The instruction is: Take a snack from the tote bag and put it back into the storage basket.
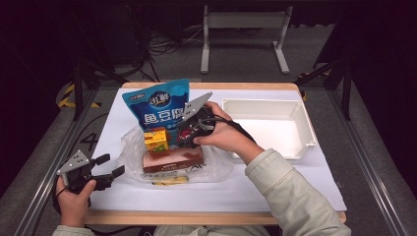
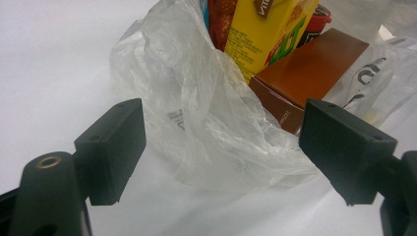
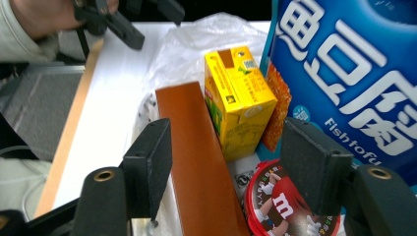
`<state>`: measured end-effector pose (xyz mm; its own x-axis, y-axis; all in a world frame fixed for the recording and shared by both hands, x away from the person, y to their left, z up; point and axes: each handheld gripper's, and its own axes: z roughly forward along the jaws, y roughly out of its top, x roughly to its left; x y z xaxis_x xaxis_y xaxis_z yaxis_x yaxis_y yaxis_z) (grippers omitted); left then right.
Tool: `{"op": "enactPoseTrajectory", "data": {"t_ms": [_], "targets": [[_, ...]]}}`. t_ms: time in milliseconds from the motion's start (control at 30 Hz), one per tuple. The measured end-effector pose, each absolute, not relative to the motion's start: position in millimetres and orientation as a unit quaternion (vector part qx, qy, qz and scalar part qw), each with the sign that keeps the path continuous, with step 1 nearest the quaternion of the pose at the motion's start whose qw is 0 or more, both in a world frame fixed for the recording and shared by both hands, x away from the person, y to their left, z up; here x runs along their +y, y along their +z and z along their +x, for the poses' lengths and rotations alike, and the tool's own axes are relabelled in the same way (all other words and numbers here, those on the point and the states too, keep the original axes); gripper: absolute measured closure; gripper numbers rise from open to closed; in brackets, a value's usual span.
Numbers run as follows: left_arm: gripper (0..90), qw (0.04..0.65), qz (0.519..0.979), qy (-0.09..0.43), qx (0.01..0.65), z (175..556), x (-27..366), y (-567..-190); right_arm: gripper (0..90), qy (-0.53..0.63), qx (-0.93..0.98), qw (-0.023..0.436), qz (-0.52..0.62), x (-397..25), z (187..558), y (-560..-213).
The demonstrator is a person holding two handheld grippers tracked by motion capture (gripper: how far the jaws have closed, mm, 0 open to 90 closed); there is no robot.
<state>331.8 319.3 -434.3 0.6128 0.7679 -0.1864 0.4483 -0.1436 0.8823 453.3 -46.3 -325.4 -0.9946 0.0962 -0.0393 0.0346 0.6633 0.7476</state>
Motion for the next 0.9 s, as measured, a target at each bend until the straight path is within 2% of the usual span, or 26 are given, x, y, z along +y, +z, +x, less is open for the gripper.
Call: {"op": "enactPoseTrajectory", "data": {"t_ms": [900], "targets": [[19.0,0.509,0.744,0.156,0.403,328,321,-434,35.1,0.334,0.943,0.008,0.002,-13,456,-362]]}}
